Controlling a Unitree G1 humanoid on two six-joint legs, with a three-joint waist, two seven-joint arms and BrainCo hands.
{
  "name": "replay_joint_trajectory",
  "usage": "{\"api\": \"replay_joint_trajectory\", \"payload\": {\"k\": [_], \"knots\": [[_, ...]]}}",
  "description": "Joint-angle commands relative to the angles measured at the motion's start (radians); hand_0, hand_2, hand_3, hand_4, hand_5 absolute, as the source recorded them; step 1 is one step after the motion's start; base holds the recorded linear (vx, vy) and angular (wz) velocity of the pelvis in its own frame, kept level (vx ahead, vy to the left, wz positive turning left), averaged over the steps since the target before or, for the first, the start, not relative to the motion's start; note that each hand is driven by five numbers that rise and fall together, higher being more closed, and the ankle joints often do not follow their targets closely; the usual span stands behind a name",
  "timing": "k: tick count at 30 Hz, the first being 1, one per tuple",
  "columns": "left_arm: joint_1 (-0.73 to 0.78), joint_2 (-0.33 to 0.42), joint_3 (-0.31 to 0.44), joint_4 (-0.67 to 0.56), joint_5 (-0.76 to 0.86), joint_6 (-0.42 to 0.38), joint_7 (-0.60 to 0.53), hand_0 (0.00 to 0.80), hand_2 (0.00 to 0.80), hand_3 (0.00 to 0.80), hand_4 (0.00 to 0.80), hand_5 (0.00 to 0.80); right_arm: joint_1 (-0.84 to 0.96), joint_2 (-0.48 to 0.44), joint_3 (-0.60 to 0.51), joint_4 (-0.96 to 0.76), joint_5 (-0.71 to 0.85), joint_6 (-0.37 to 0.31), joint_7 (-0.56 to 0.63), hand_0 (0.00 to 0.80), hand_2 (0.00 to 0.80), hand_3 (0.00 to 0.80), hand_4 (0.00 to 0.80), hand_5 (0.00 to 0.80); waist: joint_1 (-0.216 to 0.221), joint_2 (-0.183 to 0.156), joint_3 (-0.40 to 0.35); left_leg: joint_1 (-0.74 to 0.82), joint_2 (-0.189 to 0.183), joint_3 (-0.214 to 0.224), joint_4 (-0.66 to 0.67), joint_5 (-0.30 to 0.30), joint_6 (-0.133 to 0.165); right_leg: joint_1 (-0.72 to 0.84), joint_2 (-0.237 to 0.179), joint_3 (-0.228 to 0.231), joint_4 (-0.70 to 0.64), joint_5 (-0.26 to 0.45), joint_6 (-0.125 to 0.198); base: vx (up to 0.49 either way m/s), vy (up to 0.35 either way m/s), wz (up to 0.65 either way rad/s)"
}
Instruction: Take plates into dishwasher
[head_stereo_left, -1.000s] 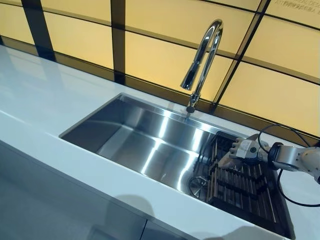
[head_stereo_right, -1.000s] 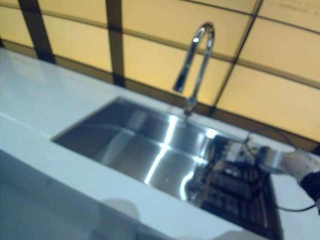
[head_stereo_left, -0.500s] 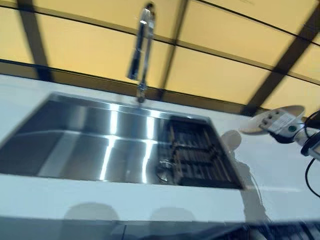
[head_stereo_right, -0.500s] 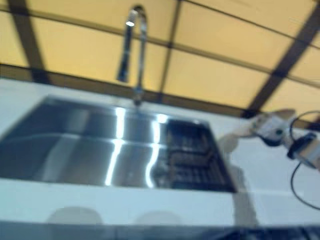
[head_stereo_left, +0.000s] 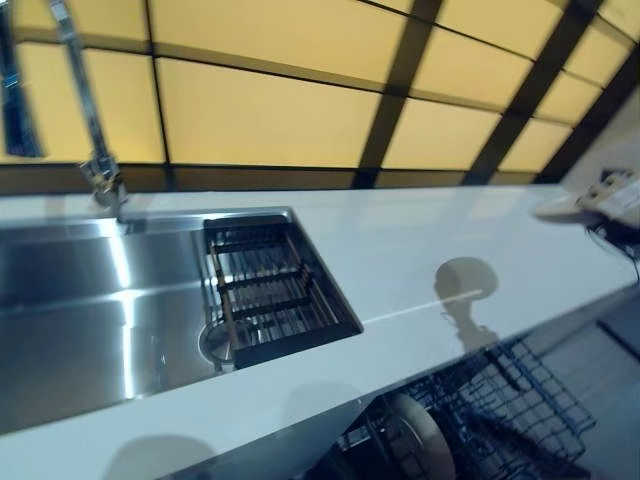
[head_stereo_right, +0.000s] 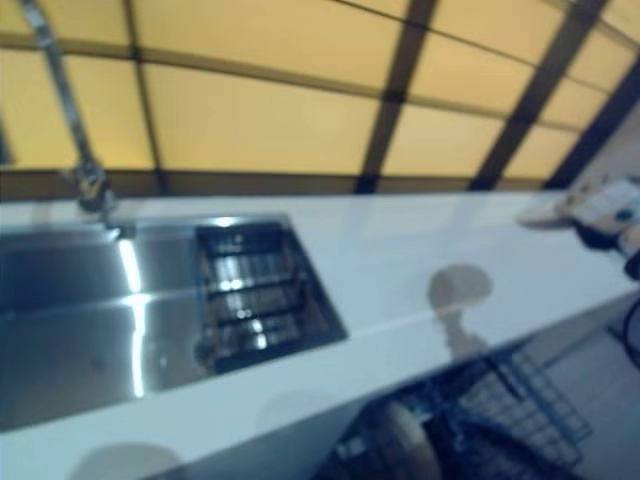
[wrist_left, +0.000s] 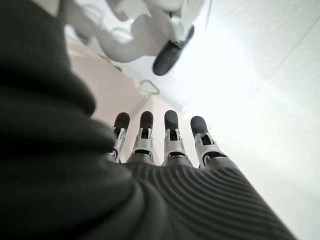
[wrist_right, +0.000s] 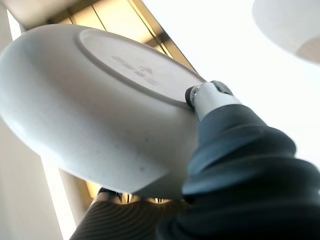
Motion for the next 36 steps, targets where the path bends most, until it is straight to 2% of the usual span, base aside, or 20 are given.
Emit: {"api": "replay_joint_trajectory", "payload": {"k": [1,4,8,10,11,14,15,20,21,26,30,36], "knots": [[-0.065,0.055,-0.036,0.032,0.012,0.002,0.013,0.000,0.000,0.000,0.000,0.000,-0.095,0.004,0.024,0.050,0.132,0.057,-0.040,0.800,0.800,0.800,0.800,0.800,0.008,-0.081,-0.039,-0.133,0.027,0.014,0.082,-0.036,0.037,0.070,-0.088,-0.014,0.079,-0.114,0.090,-0.315,-0.550,-0.77],[-0.079,0.038,-0.048,0.023,-0.003,-0.010,0.022,0.000,0.000,0.000,0.000,0.000,-0.119,0.000,0.039,0.047,0.209,0.084,-0.053,0.800,0.800,0.800,0.800,0.800,-0.002,-0.073,-0.020,-0.158,0.056,-0.007,0.089,-0.001,-0.001,0.064,-0.056,-0.011,0.057,-0.122,0.077,-0.235,-0.392,-0.59],[-0.073,-0.043,-0.080,-0.007,-0.032,-0.083,0.009,0.000,0.000,0.000,0.000,0.000,-0.105,0.040,-0.013,0.016,0.249,0.114,-0.046,0.800,0.800,0.800,0.800,0.800,-0.031,-0.017,0.017,-0.163,0.060,-0.030,0.048,0.055,-0.042,0.059,-0.028,0.033,0.032,-0.137,0.042,-0.179,-0.171,-0.23],[-0.063,-0.077,-0.099,-0.028,-0.044,-0.100,0.002,0.000,0.000,0.000,0.000,0.000,-0.057,0.063,-0.074,-0.023,0.247,0.128,-0.041,0.800,0.800,0.800,0.800,0.800,-0.045,0.012,0.030,-0.157,0.046,-0.041,0.022,0.070,-0.045,0.057,-0.026,0.055,0.020,-0.137,0.034,-0.150,0.015,0.15],[-0.059,-0.098,-0.109,-0.042,-0.049,-0.108,-0.002,0.000,0.000,0.000,0.000,0.000,-0.024,0.082,-0.111,-0.053,0.276,0.144,-0.040,0.800,0.800,0.800,0.800,0.800,-0.055,0.031,0.037,-0.157,0.032,-0.061,0.006,0.077,-0.046,0.050,-0.027,0.079,0.012,-0.134,0.030,-0.179,0.055,0.06],[-0.066,-0.116,-0.141,-0.059,-0.050,-0.108,-0.006,0.000,0.000,0.000,0.000,0.000,0.037,0.130,-0.182,-0.105,0.358,0.189,-0.039,0.800,0.800,0.800,0.800,0.800,-0.068,0.056,0.057,-0.164,0.020,-0.095,-0.005,0.092,-0.037,0.015,-0.028,0.117,0.005,-0.115,0.018,-0.235,0.038,-0.27],[-0.078,-0.122,-0.144,-0.067,-0.049,-0.090,-0.010,0.000,0.000,0.000,0.000,0.000,0.069,0.162,-0.221,-0.125,0.415,0.210,-0.032,0.800,0.800,0.800,0.800,0.800,-0.085,0.071,0.065,-0.155,0.017,-0.096,-0.011,0.088,-0.039,0.000,-0.030,0.123,0.002,-0.111,0.016,-0.140,0.035,-0.40],[-0.106,-0.133,-0.145,-0.049,-0.037,-0.051,0.003,0.000,0.000,0.000,0.000,0.000,0.193,0.248,-0.346,-0.219,0.585,0.262,-0.004,0.800,0.800,0.800,0.800,0.800,-0.124,0.095,0.076,-0.124,0.007,-0.084,-0.027,0.075,-0.042,-0.030,-0.039,0.130,0.000,-0.103,0.016,-0.084,0.073,-0.04],[-0.113,-0.136,-0.133,-0.029,-0.031,-0.039,0.006,0.000,0.000,0.000,0.000,0.000,0.230,0.297,-0.389,-0.249,0.676,0.279,0.019,0.800,0.800,0.800,0.800,0.800,-0.140,0.104,0.079,-0.112,0.003,-0.080,-0.028,0.069,-0.042,-0.041,-0.043,0.138,0.002,-0.099,0.016,-0.044,0.092,0.01],[-0.125,-0.147,-0.100,0.018,-0.016,-0.029,0.009,0.000,0.000,0.000,0.000,0.000,0.321,0.456,-0.470,-0.318,0.893,0.310,0.067,0.800,0.800,0.800,0.800,0.800,-0.173,0.122,0.089,-0.082,-0.004,-0.059,-0.024,0.050,-0.041,-0.056,-0.056,0.152,0.007,-0.094,0.011,-0.005,0.076,-0.14],[-0.130,-0.163,-0.089,0.033,-0.037,-0.048,0.019,0.000,0.000,0.000,0.000,0.000,0.369,0.549,-0.482,-0.345,0.907,0.298,0.064,0.800,0.800,0.800,0.800,0.800,-0.197,0.136,0.104,-0.067,-0.011,-0.040,-0.018,0.035,-0.036,-0.070,-0.065,0.171,0.010,-0.088,0.008,-0.003,0.049,-0.15],[-0.153,-0.188,-0.124,0.014,-0.073,-0.068,0.023,0.000,0.000,0.000,0.000,0.000,0.342,0.570,-0.466,-0.326,0.924,0.299,0.049,0.800,0.800,0.800,0.800,0.800,-0.219,0.178,0.134,-0.059,-0.029,-0.028,-0.042,0.039,-0.038,-0.098,-0.075,0.186,0.017,-0.084,0.010,-0.032,0.055,-0.06]]}}
